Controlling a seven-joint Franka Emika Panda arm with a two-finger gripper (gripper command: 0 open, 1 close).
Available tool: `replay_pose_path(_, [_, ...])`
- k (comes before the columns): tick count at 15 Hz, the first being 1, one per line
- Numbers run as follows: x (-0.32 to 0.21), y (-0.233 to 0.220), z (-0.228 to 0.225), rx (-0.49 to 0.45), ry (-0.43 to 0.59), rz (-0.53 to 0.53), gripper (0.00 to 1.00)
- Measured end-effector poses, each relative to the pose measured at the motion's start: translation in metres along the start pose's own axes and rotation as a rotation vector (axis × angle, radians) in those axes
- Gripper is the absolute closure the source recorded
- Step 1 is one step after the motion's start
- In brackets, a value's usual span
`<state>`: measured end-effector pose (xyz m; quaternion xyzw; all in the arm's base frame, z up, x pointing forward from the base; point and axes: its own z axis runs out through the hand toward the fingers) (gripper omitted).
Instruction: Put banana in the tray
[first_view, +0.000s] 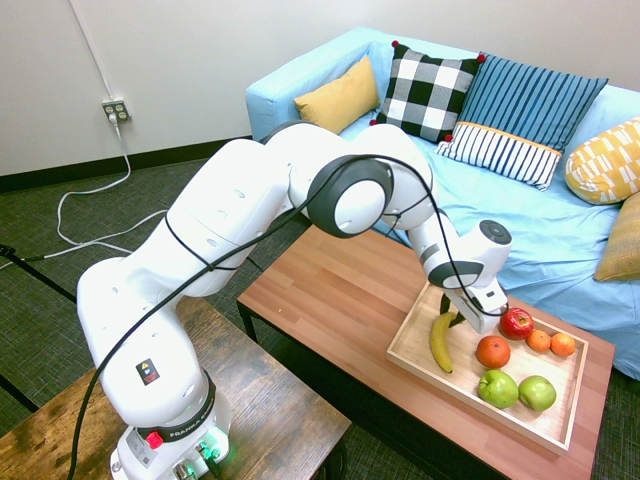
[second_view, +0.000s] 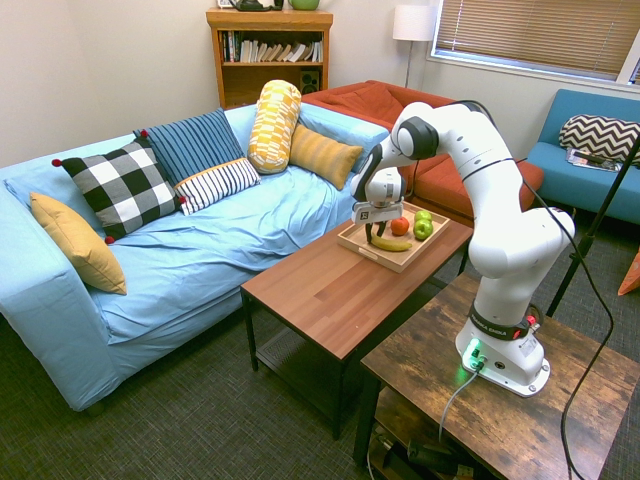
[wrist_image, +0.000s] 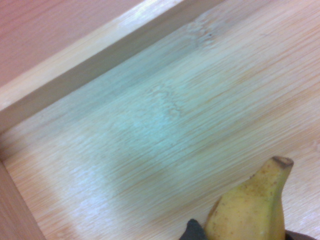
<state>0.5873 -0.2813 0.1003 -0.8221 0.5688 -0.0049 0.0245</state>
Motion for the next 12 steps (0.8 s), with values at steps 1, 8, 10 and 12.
replay_pose_path(1, [0.0,0.0,-0.002,0.001,0.002,-0.003,0.0])
replay_pose_path(8, [-0.003,0.005,-0.026,0.016,0.006,-0.021,0.0])
replay_pose_path(10, [-0.003,0.008,-0.046,0.026,0.017,-0.025,0.0])
replay_pose_path(12, [-0.005,0.013,-0.07,0.034,0.033,-0.029,0.0])
